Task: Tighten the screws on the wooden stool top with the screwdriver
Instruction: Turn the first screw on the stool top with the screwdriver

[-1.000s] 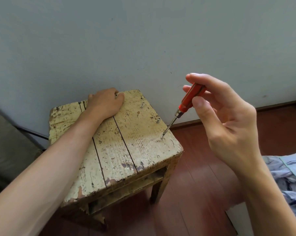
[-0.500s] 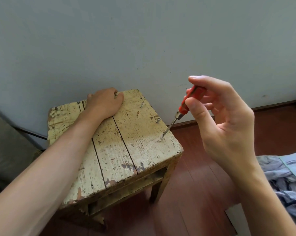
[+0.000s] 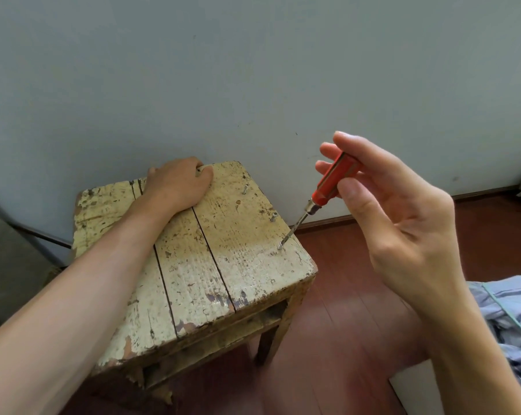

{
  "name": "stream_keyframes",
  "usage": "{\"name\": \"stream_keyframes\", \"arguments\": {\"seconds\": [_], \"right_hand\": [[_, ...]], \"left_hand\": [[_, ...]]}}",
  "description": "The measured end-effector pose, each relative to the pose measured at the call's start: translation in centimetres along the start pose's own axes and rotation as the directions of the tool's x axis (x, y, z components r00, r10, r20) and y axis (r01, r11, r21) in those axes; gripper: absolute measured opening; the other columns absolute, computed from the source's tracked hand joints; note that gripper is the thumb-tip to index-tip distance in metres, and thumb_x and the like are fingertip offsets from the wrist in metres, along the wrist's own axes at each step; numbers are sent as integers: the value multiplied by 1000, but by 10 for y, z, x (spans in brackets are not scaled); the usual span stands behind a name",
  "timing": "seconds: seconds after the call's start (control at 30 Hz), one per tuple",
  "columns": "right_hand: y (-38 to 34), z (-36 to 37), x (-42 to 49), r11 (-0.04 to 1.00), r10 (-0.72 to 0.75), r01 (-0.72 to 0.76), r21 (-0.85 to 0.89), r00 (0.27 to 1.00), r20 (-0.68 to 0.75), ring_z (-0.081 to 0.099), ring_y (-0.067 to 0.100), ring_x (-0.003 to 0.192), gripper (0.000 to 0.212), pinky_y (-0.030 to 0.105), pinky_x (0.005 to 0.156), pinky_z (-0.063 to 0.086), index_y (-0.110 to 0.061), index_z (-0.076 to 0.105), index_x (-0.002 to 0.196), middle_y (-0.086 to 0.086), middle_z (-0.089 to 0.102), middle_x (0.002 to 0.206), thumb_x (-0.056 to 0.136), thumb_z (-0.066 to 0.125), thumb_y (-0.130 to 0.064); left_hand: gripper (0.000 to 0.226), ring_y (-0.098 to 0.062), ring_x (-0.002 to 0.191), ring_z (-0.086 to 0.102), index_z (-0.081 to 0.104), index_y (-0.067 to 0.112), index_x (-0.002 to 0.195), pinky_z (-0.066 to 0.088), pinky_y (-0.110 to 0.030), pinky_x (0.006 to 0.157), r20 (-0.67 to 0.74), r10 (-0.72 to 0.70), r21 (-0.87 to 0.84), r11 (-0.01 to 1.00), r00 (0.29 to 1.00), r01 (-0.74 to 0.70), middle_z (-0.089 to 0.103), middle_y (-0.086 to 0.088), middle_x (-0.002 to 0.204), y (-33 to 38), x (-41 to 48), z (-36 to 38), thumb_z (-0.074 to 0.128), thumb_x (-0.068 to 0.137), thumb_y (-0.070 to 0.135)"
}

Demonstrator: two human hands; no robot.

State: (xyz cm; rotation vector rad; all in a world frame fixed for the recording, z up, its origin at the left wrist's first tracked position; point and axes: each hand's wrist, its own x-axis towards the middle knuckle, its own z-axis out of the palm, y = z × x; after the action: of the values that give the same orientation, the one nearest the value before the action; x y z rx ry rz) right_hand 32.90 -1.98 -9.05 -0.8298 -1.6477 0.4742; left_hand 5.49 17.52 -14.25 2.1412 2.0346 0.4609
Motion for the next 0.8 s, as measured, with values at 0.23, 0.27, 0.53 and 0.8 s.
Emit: {"name": "stream_keyframes", "arguments": {"seconds": [0.23, 0.27, 0.53, 0.8], "right_hand": [[-5, 2, 0, 1000, 1, -1, -4, 999, -37, 76, 23, 116, 38, 39, 100, 61, -19, 64, 143, -3, 77, 123, 107, 64, -7], [-5, 3, 1, 1000, -5, 3, -29, 999, -50, 77, 22, 112, 37, 42, 97, 62, -23, 65, 141, -5, 77, 120, 106, 66, -9], [3, 19, 3, 988, -49, 25, -151, 987, -156, 77, 22, 93, 37, 54, 79, 59, -30, 67, 137, 1, 72, 105, 103, 75, -20], [3, 6, -2, 997, -16, 11, -81, 998, -58, 73, 22, 123, 44, 44, 101, 58, -16, 56, 153, -3, 72, 137, 110, 59, -7]], "left_hand": [[50, -30, 118, 57, 60, 24, 129, 33, -52, 106, -11, 6, -7, 1000, 1000, -6, 65, -4, 127, 0, -1, 1, 30, 101, 53], [50, -30, 117, 57, 60, 24, 129, 33, -52, 105, -13, 8, -10, 1000, 1000, -8, 65, -4, 126, 0, 0, 1, 30, 101, 52], [49, -30, 116, 58, 61, 23, 127, 33, -50, 104, -18, 14, 1, 1000, 1000, -14, 66, -4, 125, -1, 0, 1, 31, 101, 51], [50, -31, 121, 56, 60, 22, 130, 33, -50, 107, -5, 7, 8, 1000, 1000, -7, 64, -5, 130, 0, 1, -1, 31, 101, 52]]}}
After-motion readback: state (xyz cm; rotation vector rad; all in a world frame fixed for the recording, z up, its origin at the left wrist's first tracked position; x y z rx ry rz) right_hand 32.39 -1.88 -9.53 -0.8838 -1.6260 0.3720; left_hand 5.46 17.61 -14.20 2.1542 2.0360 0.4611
